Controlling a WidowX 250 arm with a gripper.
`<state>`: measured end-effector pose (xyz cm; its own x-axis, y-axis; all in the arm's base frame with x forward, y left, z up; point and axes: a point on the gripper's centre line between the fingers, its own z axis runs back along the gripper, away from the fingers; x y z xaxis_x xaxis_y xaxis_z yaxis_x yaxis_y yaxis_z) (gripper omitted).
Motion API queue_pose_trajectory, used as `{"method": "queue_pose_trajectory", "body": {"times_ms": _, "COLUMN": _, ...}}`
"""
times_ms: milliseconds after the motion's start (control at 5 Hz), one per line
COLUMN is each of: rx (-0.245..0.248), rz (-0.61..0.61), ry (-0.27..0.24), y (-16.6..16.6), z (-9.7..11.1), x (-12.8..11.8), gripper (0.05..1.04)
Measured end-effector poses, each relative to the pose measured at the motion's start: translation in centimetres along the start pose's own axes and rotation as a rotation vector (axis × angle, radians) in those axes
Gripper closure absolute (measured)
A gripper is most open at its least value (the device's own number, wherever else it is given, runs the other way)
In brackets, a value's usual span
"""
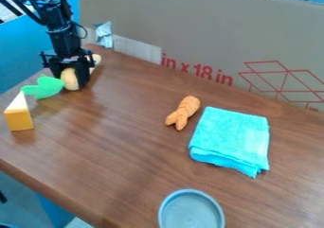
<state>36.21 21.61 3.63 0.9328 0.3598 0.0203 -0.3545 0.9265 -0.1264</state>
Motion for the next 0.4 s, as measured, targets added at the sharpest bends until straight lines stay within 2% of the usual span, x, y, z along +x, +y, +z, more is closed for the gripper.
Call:
{"method": "queue_pose_trajectory", "body": {"times_ms": 200, "rx": -0.022, "rz": 0.020, "ry": -0.034, "y": -0.4, "z": 0.0, "x": -0.2, "gripper": 0.121}}
{"method": "queue_pose_trajectory", "body": {"times_ms": 400, "rx": -0.041, "rz": 0.029, "ry": -0.122, "y": -1.5, "z": 3.0, "x": -1.0, "gripper": 0.078}}
